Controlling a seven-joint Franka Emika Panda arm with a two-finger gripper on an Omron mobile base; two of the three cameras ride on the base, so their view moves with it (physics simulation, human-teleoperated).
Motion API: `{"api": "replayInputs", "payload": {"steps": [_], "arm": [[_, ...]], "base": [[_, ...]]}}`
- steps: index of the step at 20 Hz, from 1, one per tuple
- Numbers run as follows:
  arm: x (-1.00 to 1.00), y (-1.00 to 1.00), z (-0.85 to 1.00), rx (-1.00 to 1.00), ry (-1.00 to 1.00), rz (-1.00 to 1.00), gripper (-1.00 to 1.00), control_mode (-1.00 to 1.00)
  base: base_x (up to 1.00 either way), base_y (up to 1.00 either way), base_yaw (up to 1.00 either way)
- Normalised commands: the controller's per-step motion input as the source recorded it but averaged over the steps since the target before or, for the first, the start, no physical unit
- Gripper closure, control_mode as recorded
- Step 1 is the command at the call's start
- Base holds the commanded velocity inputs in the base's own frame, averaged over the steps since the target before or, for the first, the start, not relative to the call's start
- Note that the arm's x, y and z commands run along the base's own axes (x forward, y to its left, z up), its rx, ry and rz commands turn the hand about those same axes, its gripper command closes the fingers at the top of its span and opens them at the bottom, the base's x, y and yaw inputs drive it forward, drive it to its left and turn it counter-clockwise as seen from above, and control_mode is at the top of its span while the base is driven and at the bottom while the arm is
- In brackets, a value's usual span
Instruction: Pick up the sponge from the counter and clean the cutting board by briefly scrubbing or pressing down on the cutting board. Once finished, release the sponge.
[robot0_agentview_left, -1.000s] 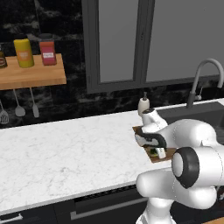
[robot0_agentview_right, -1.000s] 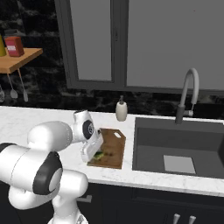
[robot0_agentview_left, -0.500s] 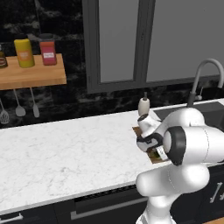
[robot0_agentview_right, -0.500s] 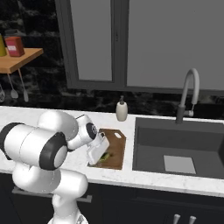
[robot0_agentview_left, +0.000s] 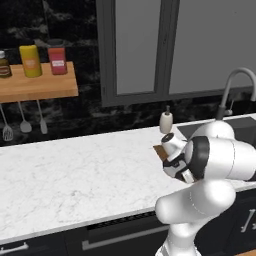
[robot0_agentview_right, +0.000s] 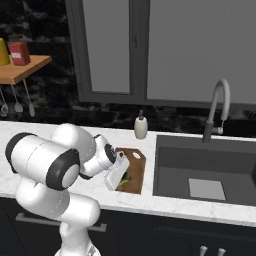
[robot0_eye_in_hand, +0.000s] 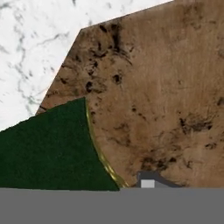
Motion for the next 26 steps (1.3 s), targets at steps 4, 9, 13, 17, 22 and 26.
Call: {"api": "replayInputs", "payload": {"steps": [4, 9, 13, 17, 22, 26], "arm": [[0.0, -0.68, -0.48, 0.0, -0.15, 0.0, -1.0, -1.0], [0.0, -0.66, -0.32, 0.0, -0.22, 0.0, -1.0, -1.0], [0.05, -0.58, -0.32, -0.02, -0.28, 0.0, -1.0, -1.0], [0.5, -0.54, -0.21, 0.0, -0.12, 0.0, -1.0, -1.0], [0.51, -0.68, -0.06, 0.0, -0.04, 0.0, -1.0, -1.0], [0.16, -0.61, 0.13, 0.07, -0.09, 0.0, -1.0, -1.0]], "base": [[0.0, 0.0, 0.0], [0.0, 0.0, 0.0], [0.0, 0.0, 0.0], [0.0, 0.0, 0.0], [0.0, 0.0, 0.0], [0.0, 0.0, 0.0]]}}
